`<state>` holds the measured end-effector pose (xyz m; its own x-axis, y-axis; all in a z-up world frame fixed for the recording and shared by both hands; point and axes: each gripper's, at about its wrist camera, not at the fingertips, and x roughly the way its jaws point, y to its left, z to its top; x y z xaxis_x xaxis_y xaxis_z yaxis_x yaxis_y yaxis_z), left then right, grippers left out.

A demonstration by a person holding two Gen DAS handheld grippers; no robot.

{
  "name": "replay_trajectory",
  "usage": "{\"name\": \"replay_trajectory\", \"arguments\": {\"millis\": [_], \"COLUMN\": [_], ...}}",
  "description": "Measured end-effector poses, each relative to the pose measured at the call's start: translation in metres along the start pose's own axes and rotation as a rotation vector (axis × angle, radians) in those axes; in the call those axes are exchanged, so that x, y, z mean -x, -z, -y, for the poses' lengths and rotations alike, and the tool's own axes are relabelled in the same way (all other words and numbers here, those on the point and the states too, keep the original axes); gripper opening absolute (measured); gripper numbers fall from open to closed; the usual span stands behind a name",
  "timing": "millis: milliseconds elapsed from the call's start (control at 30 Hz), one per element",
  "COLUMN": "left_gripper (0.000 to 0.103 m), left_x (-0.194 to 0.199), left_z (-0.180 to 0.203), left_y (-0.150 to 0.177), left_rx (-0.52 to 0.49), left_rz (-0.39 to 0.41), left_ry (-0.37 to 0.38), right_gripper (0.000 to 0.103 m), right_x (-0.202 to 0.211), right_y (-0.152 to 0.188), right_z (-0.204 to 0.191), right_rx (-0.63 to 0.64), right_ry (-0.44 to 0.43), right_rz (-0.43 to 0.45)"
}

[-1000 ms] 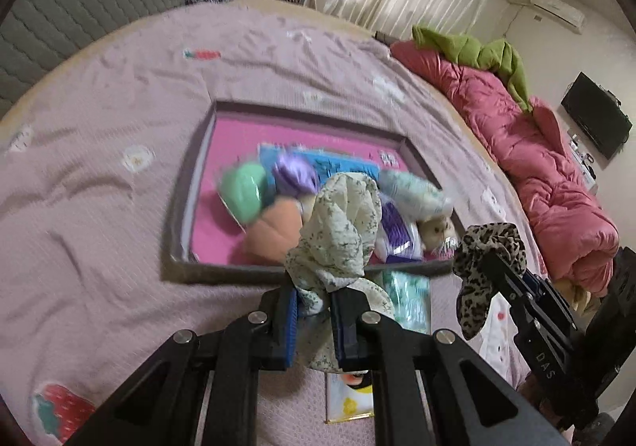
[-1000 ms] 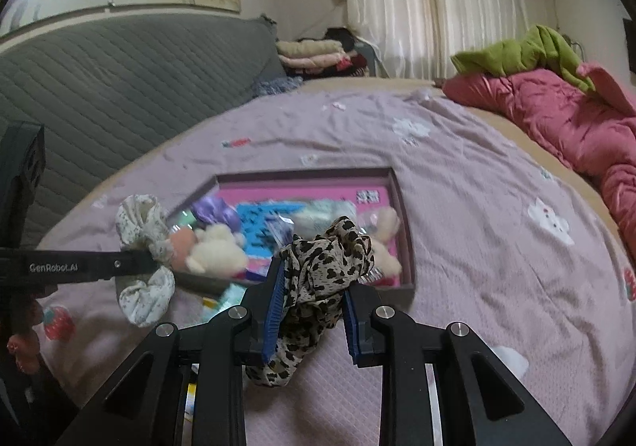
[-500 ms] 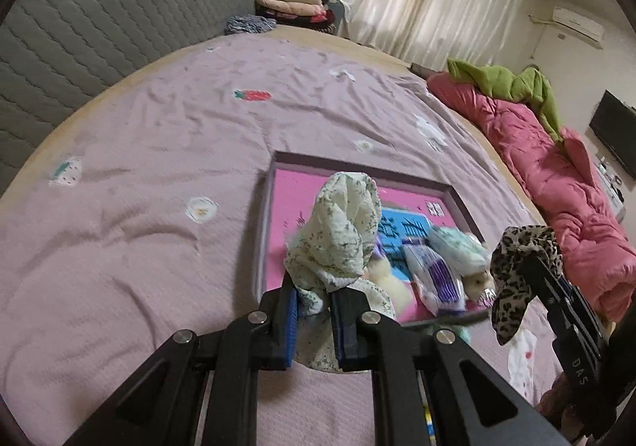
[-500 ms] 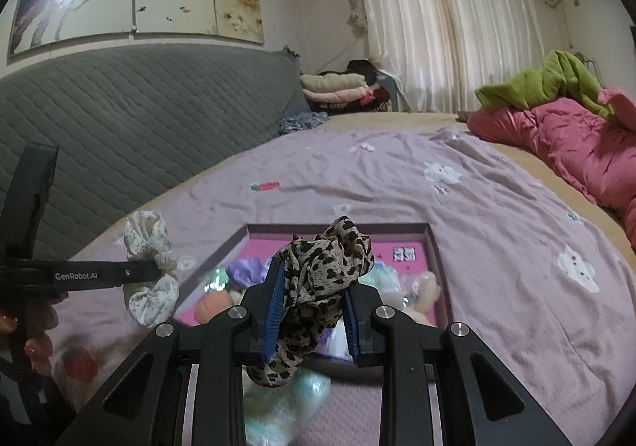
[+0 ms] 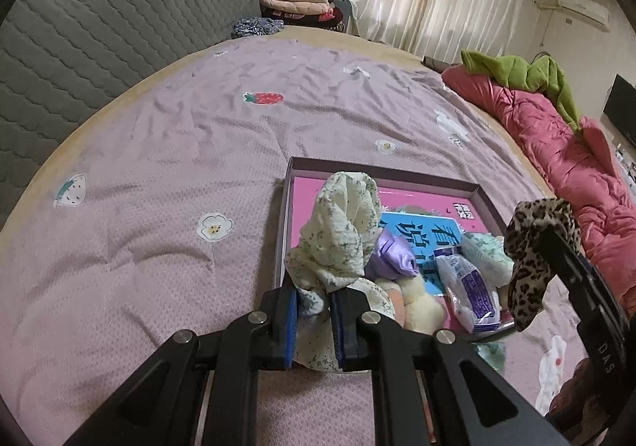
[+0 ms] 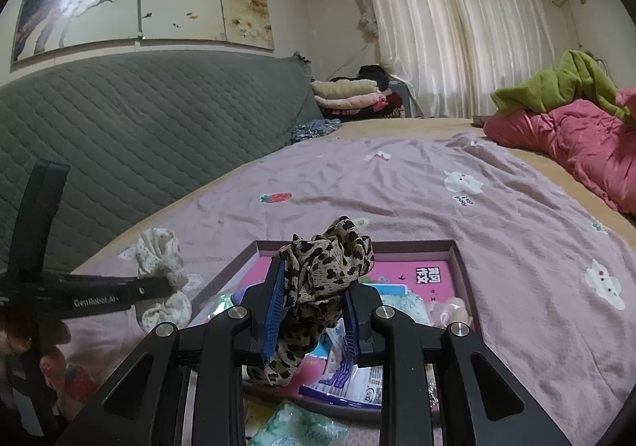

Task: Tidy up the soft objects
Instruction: 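Grasp and lift the cream scrunchie with the left tool while the right tool lifts the leopard cloth, then lower the scrunchie into the box with the left tool while the right tool lowers the leopard cloth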

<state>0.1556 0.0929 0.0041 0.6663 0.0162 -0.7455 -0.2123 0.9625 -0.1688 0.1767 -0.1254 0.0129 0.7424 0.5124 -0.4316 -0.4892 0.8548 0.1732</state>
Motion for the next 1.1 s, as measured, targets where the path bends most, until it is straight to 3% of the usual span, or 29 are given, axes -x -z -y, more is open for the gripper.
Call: {"name": "replay_trajectory", "arguments": {"millis": [500,833,1100], "left_gripper": [0.014,0.014,0.014], "left_x": [-0.023,-0.030,-0.036], "left_z": [0.004,0.008,0.007], "left_y": [0.006,0.011,0.014], "left_rx": [-0.024,-0.056,-0.071], "left_rz": [-0.038,-0.053,-0.068], "left_ry": [-0.023,-0.042,-0.076], "right_gripper": [0.027,0.028,0.028], "right_x": [-0.021,-0.020,-0.030], "right_y": [0.005,0.002,0.009], "right_z": [0.003,0.006,0.005], "right_rx": [-0.002,-0.001,0.001], "right_ry": [-0.043,-0.041,-0.051], "right_rz": [-0.038,-0.016,-0.069]}}
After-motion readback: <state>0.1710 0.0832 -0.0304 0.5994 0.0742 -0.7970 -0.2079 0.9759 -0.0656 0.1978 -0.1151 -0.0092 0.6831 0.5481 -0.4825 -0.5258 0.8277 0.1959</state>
